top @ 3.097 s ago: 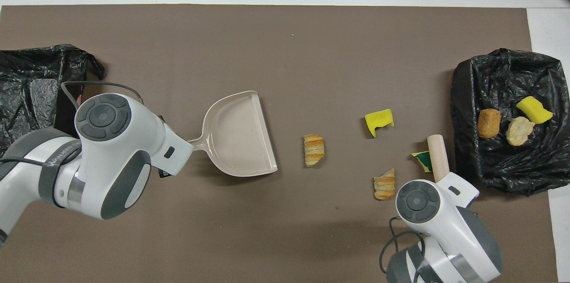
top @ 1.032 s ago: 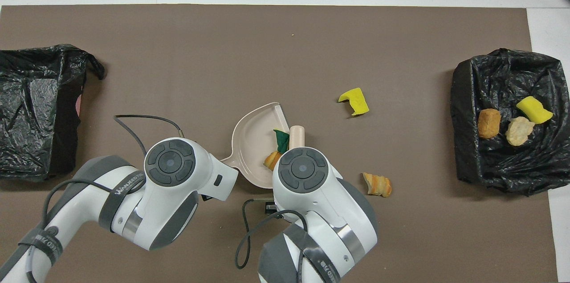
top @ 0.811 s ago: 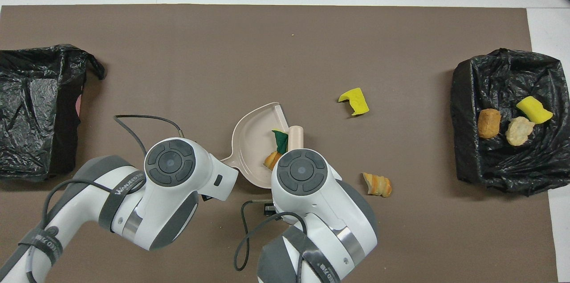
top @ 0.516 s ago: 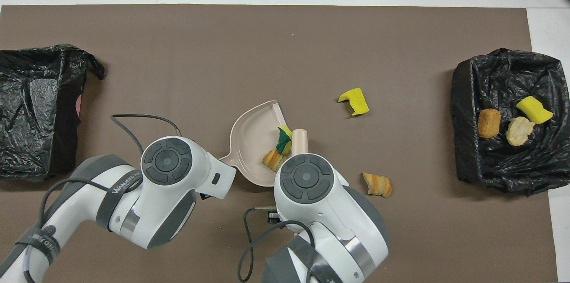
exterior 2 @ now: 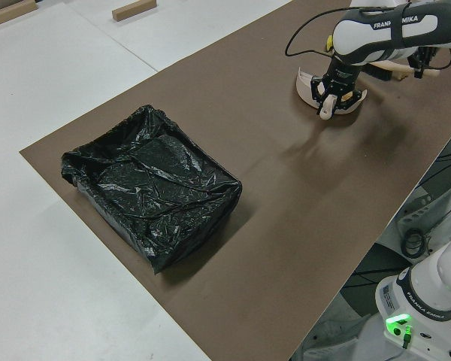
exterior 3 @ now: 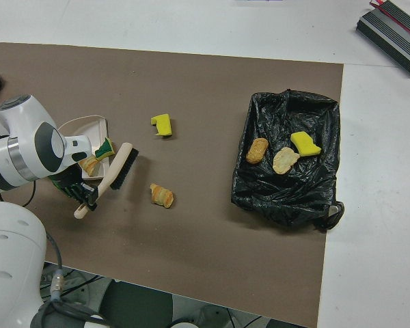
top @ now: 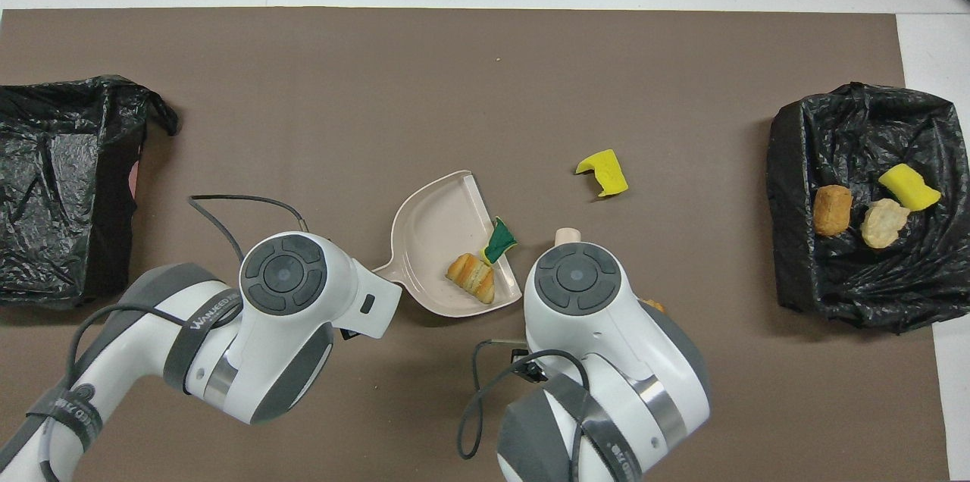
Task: Sweep and dump trash in bin
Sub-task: 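Sweep the pieces into the dustpan with the brush in the right gripper, then bring the brush back to the remaining bread piece with the right gripper, then sweep the bread piece into the dustpan with the right gripper, then move the brush with the right gripper to the yellow sponge piece, then sweep the yellow sponge into the dustpan with the right gripper, then carry the loaded dustpan with the left gripper to the nearer black bag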
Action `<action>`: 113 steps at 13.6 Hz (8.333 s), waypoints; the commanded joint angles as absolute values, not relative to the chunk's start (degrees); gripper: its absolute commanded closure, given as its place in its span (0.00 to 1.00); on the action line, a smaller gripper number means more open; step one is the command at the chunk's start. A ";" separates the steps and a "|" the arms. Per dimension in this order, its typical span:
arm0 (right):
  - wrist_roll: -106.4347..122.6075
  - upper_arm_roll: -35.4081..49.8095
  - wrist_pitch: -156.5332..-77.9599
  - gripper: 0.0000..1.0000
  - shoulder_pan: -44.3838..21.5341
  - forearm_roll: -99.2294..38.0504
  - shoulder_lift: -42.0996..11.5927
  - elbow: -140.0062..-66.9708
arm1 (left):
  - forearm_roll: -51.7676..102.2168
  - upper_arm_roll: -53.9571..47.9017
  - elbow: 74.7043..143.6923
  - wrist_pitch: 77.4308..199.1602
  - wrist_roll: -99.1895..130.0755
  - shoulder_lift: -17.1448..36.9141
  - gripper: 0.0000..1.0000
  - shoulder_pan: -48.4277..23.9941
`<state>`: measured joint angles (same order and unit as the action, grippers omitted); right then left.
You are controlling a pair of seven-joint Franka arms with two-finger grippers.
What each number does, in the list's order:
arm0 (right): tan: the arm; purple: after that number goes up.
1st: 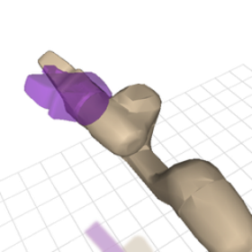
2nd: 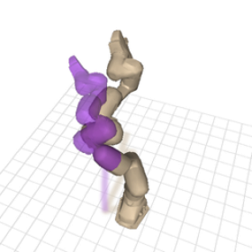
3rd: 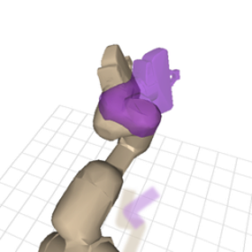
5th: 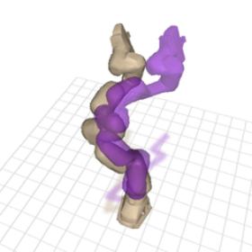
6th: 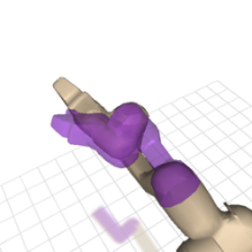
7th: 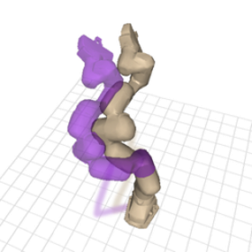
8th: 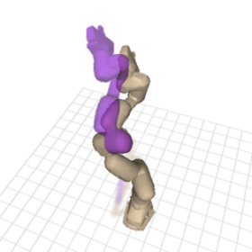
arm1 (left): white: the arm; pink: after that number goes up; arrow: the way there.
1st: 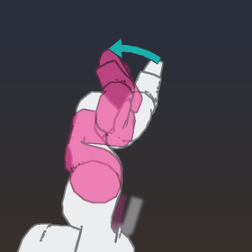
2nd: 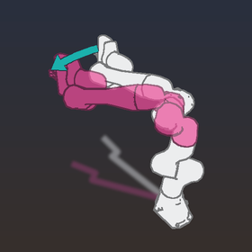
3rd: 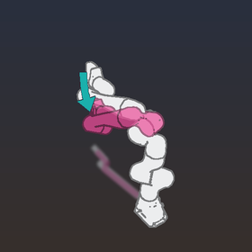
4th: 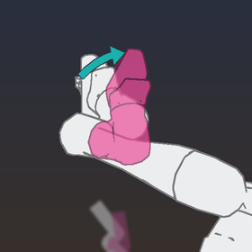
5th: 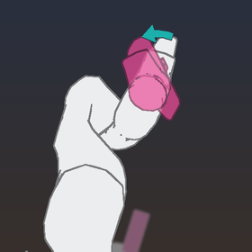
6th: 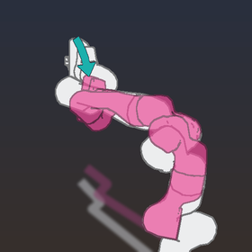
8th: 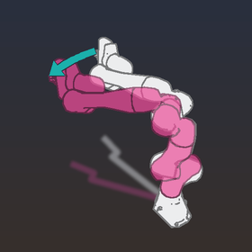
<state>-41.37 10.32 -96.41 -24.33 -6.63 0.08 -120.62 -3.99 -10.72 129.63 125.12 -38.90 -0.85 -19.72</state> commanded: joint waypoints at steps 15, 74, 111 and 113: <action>-61.88 11.16 -104.22 1.00 -23.47 -8.26 12.67 -142.83 | -4.92 -10.55 130.69 126.83 -37.44 -2.02 1.00 -19.60; -9.32 12.74 -110.47 1.00 -10.27 -0.77 -13.80 -111.98 | -3.52 -10.20 125.77 124.89 -27.86 2.20 1.00 -21.18; -43.85 12.57 -111.88 1.00 -38.84 -8.88 -3.87 -120.05 | -3.03 -7.56 99.25 97.03 -54.46 1.05 1.00 31.81; -46.66 12.57 -112.58 1.00 -39.55 -8.88 -4.30 -120.67 | -11.48 -7.30 93.55 96.42 -58.43 4.47 1.00 31.82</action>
